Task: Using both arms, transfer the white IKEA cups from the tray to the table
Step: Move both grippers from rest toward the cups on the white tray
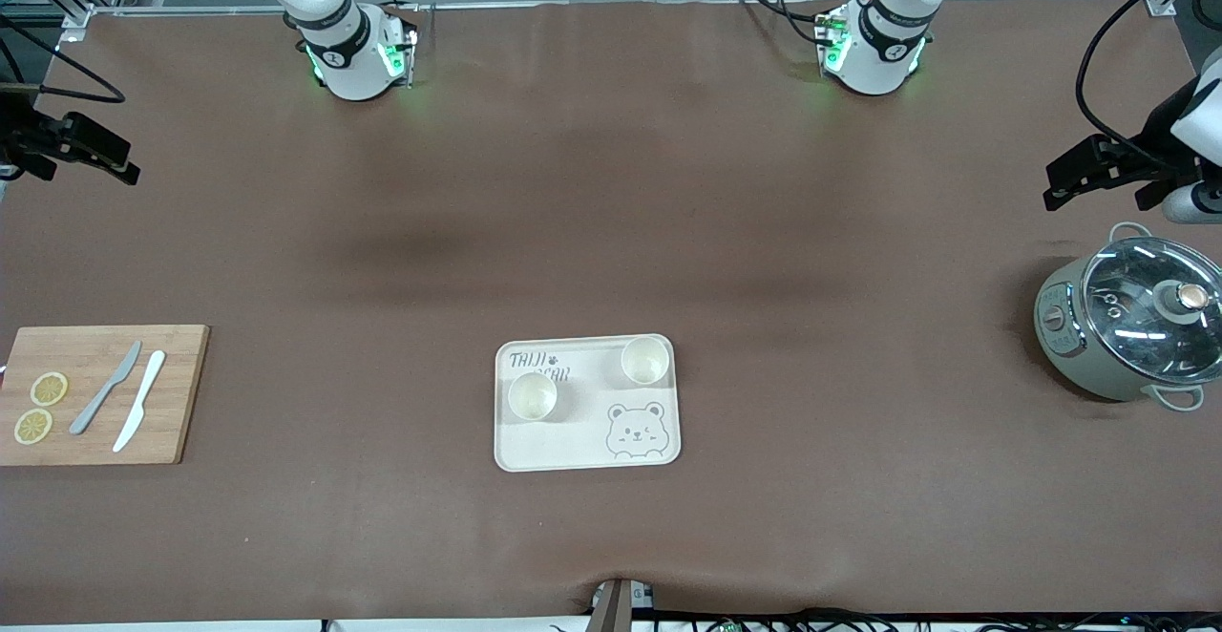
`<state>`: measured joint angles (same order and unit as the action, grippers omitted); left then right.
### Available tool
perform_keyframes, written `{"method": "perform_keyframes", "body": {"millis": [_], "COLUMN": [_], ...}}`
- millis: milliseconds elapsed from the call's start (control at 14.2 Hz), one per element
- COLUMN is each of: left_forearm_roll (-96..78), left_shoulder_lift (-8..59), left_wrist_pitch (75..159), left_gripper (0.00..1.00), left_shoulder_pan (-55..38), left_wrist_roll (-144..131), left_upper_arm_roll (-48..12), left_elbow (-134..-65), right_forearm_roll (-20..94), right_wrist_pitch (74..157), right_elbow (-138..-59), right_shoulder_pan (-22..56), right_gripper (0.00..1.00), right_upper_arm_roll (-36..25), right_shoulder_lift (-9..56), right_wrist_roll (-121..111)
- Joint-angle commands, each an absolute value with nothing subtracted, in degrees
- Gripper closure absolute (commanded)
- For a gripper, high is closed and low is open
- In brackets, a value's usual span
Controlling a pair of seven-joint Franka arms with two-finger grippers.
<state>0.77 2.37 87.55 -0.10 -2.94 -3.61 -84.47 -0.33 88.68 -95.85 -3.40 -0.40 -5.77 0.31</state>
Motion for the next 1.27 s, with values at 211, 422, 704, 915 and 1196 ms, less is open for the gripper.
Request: {"method": "perform_keyframes", "body": {"millis": [211, 422, 704, 915, 1196], "left_forearm_roll": [1.0, 1.4, 2.1, 2.7, 1.2], "left_shoulder_lift": [3.1, 4.0, 6.3, 9.1, 13.3], "left_wrist_pitch": [88.0, 87.8, 87.9, 90.4, 95.5], "left_gripper": [0.0, 0.0, 0.0, 0.0, 0.0], "left_shoulder_pan": [0.1, 0.3, -1.9, -4.9, -5.1], "left_wrist_roll": [-2.5, -1.9, -1.9, -3.1, -6.5], "left_upper_arm_roll": [-3.9, -4.0, -4.1, -4.4, -4.5], "left_elbow": [-83.8, -84.2, -84.0, -83.8, -83.8], "right_forearm_roll": [-0.5, -0.4, 4.7, 5.8, 6.4], "right_wrist_pitch": [89.7, 89.7, 91.8, 92.3, 97.0], "right_elbow": [-96.9, -97.0, -95.2, -90.9, -90.3], "right_shoulder_pan": [-4.0, -3.9, -3.5, -0.5, 4.4], "right_gripper": [0.0, 0.0, 0.0, 0.0, 0.0], "right_upper_arm_roll": [0.2, 0.2, 0.4, 0.6, 0.6], "right_shoulder_lift": [-5.9, -5.7, -3.4, 2.6, 8.5], "right_wrist_roll": [-0.4, 0.4, 0.5, 3.1, 10.4]}}
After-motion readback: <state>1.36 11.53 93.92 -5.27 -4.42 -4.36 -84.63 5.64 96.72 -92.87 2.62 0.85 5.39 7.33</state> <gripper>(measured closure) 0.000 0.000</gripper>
